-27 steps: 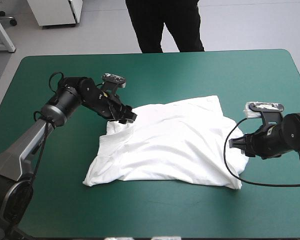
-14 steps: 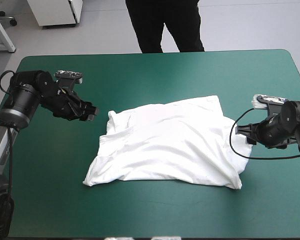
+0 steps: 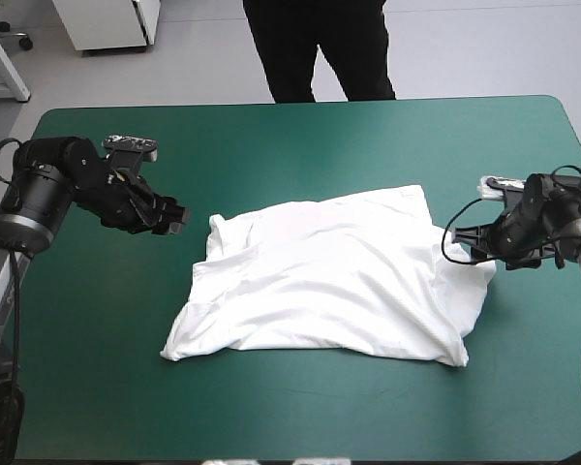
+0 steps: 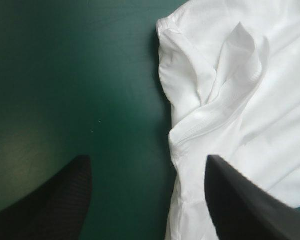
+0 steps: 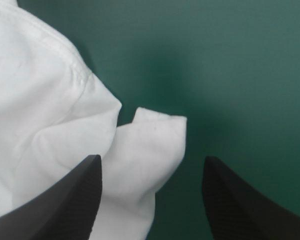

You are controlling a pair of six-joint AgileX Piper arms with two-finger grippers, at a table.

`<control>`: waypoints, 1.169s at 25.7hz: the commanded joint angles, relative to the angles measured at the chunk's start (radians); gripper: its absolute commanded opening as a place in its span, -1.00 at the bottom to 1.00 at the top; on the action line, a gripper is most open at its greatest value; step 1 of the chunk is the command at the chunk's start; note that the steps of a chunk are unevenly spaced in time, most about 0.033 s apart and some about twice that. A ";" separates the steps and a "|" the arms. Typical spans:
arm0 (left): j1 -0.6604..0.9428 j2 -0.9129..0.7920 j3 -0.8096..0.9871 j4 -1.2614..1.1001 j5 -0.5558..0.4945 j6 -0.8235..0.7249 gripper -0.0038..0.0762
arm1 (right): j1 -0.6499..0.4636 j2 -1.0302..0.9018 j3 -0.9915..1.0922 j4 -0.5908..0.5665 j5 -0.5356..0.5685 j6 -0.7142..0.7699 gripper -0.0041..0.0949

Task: Fold the cloth

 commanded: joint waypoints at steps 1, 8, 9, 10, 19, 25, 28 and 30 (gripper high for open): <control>0.001 -0.041 -0.031 -0.021 0.002 -0.010 0.27 | -0.014 0.033 -0.056 -0.006 -0.019 -0.007 0.22; 0.001 -0.041 -0.031 -0.021 0.010 -0.010 0.27 | -0.018 0.155 -0.056 0.033 -0.004 -0.001 0.16; 0.001 -0.041 -0.031 -0.021 0.010 -0.010 0.27 | -0.017 0.155 -0.056 0.044 -0.004 -0.001 0.08; 0.001 -0.041 -0.031 -0.021 0.010 -0.010 0.27 | -0.017 0.155 -0.056 0.051 0.000 -0.001 -0.05; 0.001 -0.041 -0.031 -0.021 0.036 -0.010 0.00 | -0.016 0.128 -0.077 0.103 0.041 -0.027 -0.95; 0.001 -0.041 -0.031 -0.021 0.036 -0.010 -0.12 | -0.016 0.031 -0.125 0.138 0.048 -0.027 -0.95; 0.001 -0.041 -0.031 -0.021 0.036 -0.010 -0.13 | -0.014 -0.006 -0.140 0.232 0.062 -0.083 -0.95; 0.001 -0.041 -0.031 -0.021 0.036 -0.010 -0.13 | -0.005 -0.014 -0.142 0.290 0.075 -0.102 -0.95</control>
